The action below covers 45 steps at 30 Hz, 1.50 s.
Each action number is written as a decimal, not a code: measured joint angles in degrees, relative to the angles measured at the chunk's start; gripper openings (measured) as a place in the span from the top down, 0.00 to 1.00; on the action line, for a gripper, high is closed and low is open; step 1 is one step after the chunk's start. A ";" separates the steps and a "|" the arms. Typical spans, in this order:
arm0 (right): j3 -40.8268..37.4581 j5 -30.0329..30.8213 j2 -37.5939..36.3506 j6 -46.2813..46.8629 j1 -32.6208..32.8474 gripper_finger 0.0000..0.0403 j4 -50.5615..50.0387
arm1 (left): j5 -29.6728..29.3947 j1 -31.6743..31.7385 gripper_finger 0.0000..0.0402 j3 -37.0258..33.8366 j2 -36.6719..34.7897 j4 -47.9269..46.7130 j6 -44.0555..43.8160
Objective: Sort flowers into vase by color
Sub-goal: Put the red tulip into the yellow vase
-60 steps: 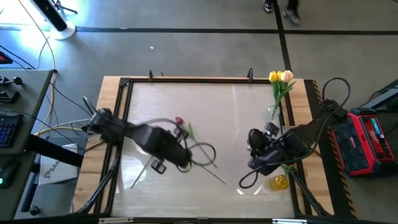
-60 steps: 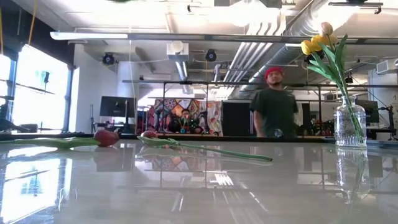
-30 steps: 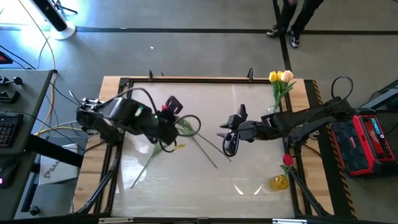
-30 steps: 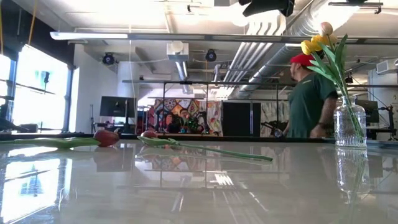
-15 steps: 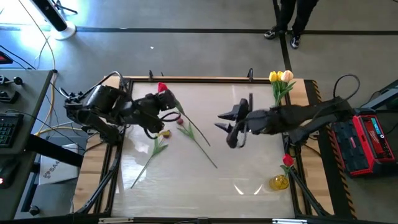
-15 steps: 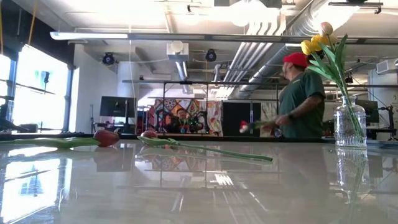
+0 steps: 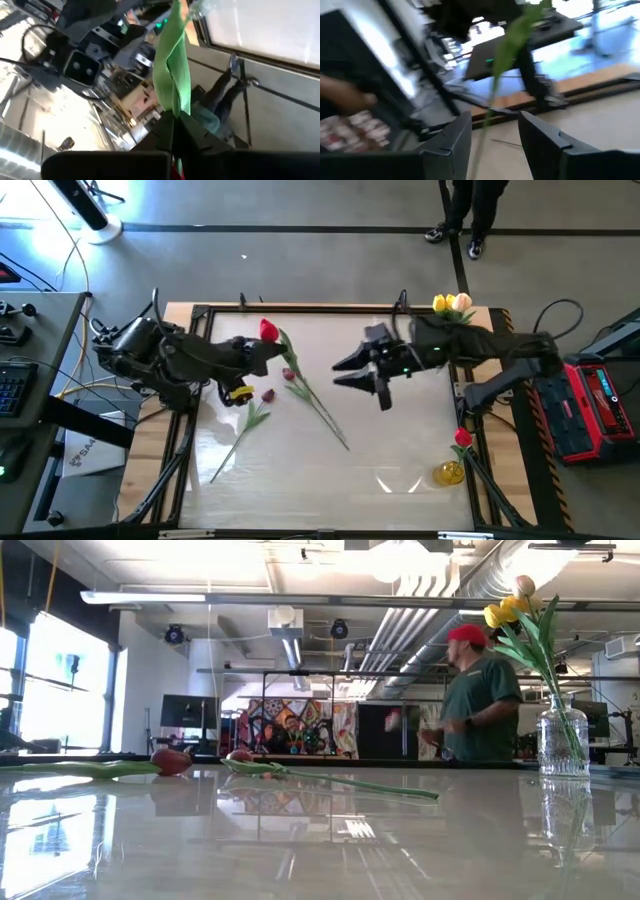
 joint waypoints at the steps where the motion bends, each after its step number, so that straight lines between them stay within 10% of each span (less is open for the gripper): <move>1: 0.00 -2.50 0.75 0.14 -0.23 0.62 1.42 | 0.69 0.03 1.00 -0.04 0.12 0.64 0.50; 18: -0.05 -13.48 4.74 12.78 -0.18 0.47 9.33 | 16.36 0.88 1.00 -0.02 1.44 12.56 9.56; 45: -0.07 -18.49 8.22 24.74 0.67 0.63 10.94 | 9.07 -1.76 1.00 -0.07 2.63 11.20 34.29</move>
